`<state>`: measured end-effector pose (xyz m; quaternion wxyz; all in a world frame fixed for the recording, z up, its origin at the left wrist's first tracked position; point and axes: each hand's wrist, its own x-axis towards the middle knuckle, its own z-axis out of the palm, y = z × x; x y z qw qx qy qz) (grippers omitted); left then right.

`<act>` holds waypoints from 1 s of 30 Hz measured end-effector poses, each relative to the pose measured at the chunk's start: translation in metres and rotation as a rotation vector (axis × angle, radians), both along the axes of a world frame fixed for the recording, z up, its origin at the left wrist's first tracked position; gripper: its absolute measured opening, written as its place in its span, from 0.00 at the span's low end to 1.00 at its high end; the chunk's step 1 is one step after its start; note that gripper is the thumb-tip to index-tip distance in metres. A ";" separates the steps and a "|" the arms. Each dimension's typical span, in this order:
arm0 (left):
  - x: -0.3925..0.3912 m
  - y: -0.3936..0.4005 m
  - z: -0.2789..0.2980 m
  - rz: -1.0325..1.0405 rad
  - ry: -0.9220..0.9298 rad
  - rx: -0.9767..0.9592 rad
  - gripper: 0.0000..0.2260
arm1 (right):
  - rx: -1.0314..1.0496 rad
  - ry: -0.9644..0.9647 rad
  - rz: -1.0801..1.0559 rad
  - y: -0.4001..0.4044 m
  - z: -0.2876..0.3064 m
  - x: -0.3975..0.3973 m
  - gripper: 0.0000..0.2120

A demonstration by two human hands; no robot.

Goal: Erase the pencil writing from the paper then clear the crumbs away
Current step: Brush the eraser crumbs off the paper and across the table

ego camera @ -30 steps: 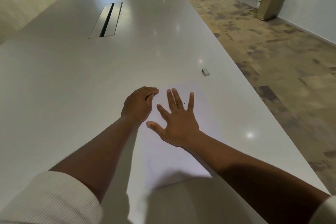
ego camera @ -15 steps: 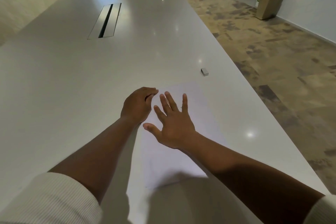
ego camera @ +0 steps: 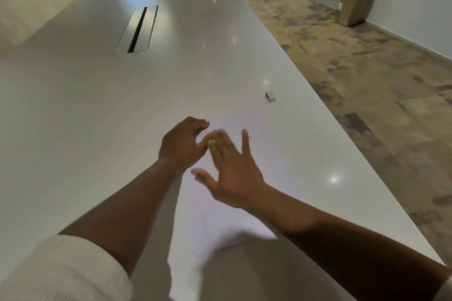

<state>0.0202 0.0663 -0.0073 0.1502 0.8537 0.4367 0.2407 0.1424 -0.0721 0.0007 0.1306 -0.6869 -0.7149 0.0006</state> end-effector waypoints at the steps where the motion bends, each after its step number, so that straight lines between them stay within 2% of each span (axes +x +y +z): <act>1: 0.000 0.000 0.000 -0.005 0.010 -0.002 0.18 | -0.022 -0.001 0.033 -0.002 -0.002 -0.004 0.44; 3: 0.000 0.000 0.001 -0.007 0.024 0.009 0.20 | -0.070 -0.018 0.007 -0.006 -0.005 -0.006 0.45; 10: -0.001 0.002 0.001 -0.023 0.016 0.019 0.20 | -0.181 -0.030 -0.404 -0.006 0.000 0.018 0.47; 12: 0.000 0.002 0.001 -0.025 0.019 0.015 0.20 | -0.129 -0.004 -0.370 -0.006 0.001 0.018 0.46; 15: 0.001 0.003 0.001 -0.020 0.013 0.003 0.20 | -0.045 0.047 -0.111 -0.006 -0.001 0.008 0.44; 18: 0.000 0.003 0.001 -0.029 0.028 -0.013 0.21 | -0.080 0.046 0.090 -0.006 -0.007 -0.004 0.43; 21: 0.000 0.004 0.000 -0.019 0.012 -0.012 0.21 | -0.122 0.021 0.008 -0.006 -0.009 0.000 0.44; 24: 0.000 0.004 -0.002 -0.010 -0.009 -0.020 0.20 | -0.165 -0.015 -0.289 -0.004 -0.004 0.021 0.44; 26: 0.000 0.004 -0.002 -0.013 0.002 -0.011 0.21 | -0.180 -0.019 -0.405 -0.001 0.000 0.032 0.44; 28: 0.000 0.004 -0.002 -0.013 0.005 -0.012 0.21 | -0.132 -0.005 -0.375 -0.002 0.002 0.034 0.43; 30: 0.001 0.004 -0.001 -0.011 0.005 -0.009 0.21 | -0.057 0.032 -0.199 -0.006 0.002 0.026 0.42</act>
